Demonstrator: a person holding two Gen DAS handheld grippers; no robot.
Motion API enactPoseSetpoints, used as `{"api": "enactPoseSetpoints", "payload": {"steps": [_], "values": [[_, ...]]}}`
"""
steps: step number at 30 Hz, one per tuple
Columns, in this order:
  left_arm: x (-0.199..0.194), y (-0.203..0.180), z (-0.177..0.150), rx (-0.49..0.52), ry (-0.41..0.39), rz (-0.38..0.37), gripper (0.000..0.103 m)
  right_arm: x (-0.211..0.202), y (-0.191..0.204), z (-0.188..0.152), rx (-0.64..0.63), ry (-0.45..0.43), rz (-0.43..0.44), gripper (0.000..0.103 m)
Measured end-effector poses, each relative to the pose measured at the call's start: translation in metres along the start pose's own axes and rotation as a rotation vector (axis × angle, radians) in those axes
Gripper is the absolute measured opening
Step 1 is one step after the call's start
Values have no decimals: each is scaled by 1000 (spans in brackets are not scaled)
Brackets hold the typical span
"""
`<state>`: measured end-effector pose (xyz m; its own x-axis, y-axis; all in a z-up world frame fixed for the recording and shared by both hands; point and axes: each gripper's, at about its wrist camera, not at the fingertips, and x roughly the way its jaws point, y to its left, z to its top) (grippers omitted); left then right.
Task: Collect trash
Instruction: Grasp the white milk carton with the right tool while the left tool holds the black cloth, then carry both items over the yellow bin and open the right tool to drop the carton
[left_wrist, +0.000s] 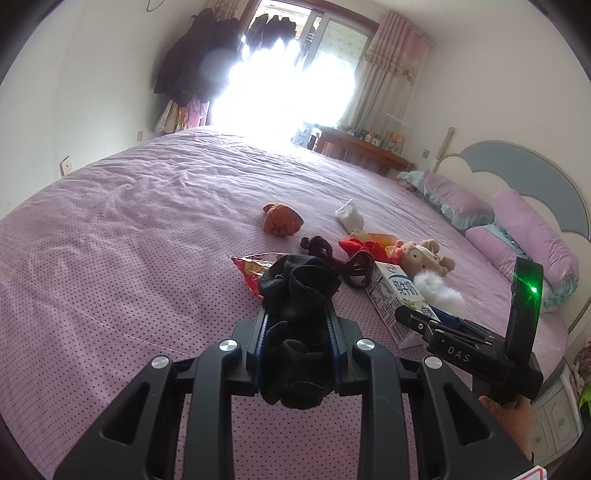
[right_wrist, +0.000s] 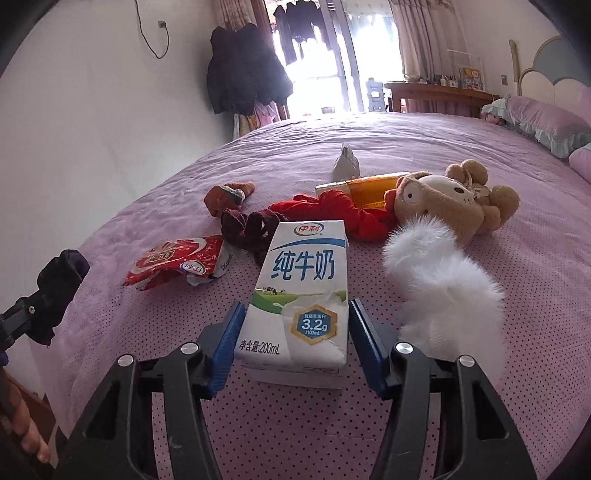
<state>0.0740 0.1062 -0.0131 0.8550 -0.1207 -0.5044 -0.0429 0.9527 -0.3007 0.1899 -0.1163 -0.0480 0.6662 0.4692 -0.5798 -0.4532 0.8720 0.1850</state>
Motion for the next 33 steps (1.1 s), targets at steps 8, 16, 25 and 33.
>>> {"api": "enactPoseSetpoints", "payload": {"steps": [8,16,25,33], "values": [[-5,-26,-7,34,15,-60,27,-61,-23,-19,100,-64,136,53],[-9,-74,-22,114,45,-137,27,-128,-59,-43,210,-131,182,53],[-5,-153,-55,235,134,-308,27,-231,-108,-91,299,-250,25,53],[1,-229,-93,349,214,-440,27,-320,-155,-161,441,-275,-159,53]]}}
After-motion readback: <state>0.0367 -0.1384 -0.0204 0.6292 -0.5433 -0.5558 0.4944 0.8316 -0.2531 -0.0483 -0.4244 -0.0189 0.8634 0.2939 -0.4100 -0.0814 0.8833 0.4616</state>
